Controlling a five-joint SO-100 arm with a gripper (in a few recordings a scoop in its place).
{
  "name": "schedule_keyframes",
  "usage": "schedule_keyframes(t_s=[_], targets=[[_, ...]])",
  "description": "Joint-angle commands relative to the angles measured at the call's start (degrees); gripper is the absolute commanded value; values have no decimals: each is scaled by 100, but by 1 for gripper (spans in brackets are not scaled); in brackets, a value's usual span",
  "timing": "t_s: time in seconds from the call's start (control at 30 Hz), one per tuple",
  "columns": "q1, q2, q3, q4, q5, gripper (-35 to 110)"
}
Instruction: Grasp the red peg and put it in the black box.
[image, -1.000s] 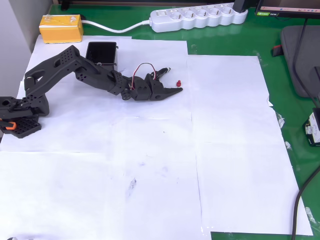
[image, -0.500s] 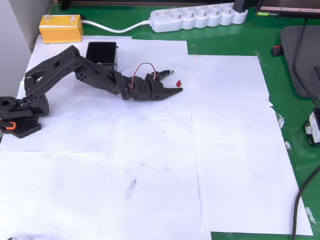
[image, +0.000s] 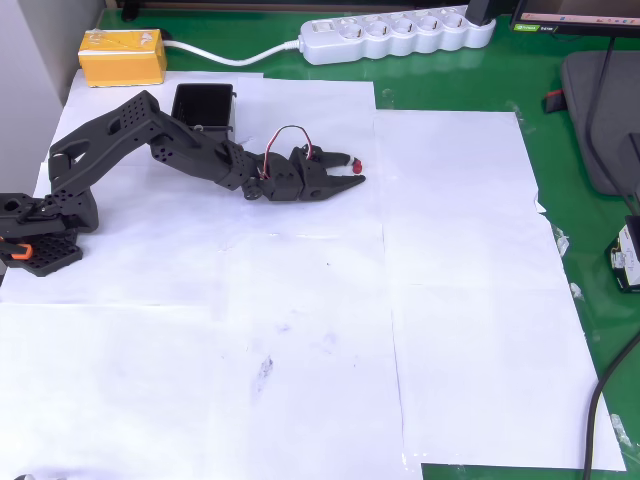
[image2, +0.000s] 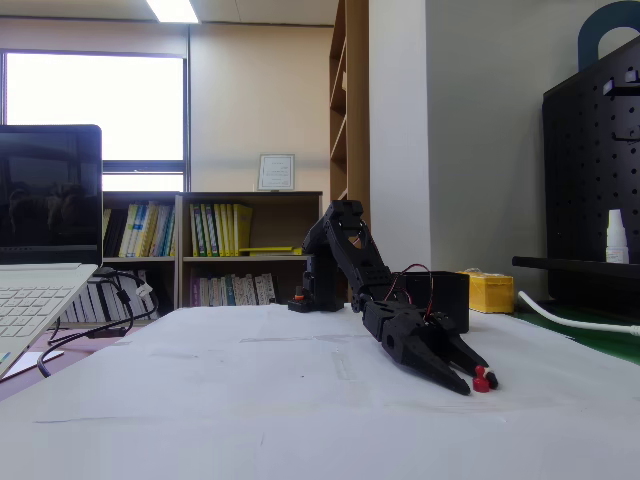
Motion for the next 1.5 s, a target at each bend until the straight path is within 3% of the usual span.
schedule_keyframes(t_s=[0.0,0.7,0.9,0.97,1.17,1.47], targets=[[-114,-105,62,114,-70,8],[-123,-105,70,149,-114,0],[-105,-343,105,580,-97,0],[-123,-633,272,1301,97,0],[-53,-1090,2057,4720,554,0],[79,-1819,2821,6899,984,0]])
